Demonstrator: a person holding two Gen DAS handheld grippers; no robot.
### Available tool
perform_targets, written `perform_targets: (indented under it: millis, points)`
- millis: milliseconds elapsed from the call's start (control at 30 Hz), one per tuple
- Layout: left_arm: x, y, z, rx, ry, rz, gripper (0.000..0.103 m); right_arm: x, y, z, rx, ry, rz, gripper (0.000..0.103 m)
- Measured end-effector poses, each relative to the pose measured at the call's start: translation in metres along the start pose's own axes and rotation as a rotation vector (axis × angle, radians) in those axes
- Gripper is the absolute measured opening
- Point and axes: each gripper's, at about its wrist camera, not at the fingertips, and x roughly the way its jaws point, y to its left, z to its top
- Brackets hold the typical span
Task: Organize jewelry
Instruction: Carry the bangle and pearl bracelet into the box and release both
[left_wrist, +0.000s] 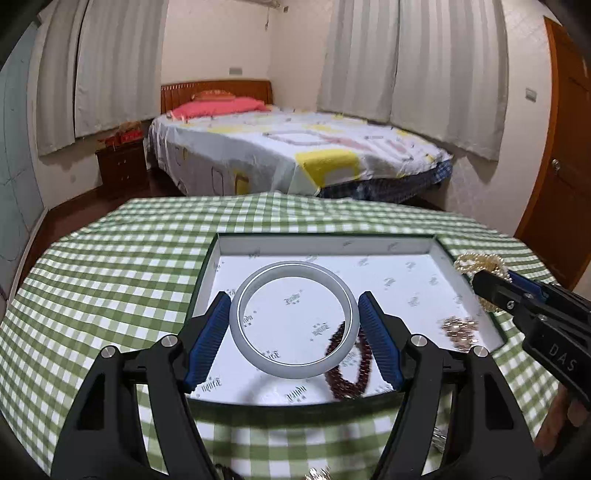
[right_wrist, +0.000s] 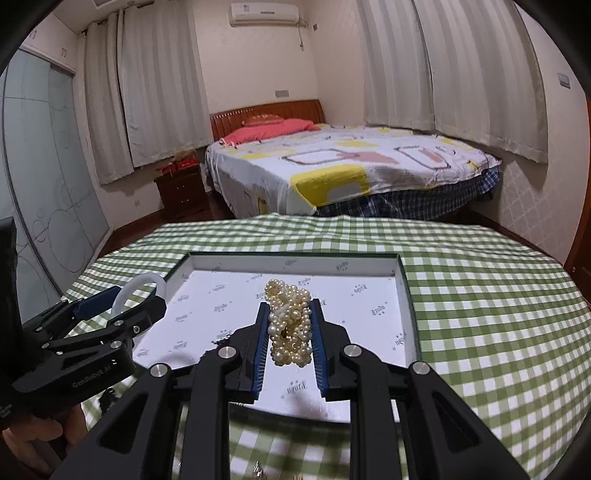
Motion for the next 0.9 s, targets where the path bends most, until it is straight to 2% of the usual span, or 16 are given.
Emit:
perform_targets:
  millis: [300, 467, 900]
  points:
    - [0.058, 0.017, -0.016, -0.042, 0.171, 0.02, 0.069, 0.051, -0.006, -0.017, 0.008, 0.159, -0.009, 0.022]
    - [0.071, 0.021, -0.022, -0.045, 0.212, 0.023, 0.069, 0.063, -0.01, -0.022, 0.011, 0.205, -0.016, 0.022]
    - [0.082, 0.018, -0.025, -0.004, 0.246, 0.074, 0.069, 0.075, -0.014, -0.031, 0.011, 0.265, -0.019, 0.023]
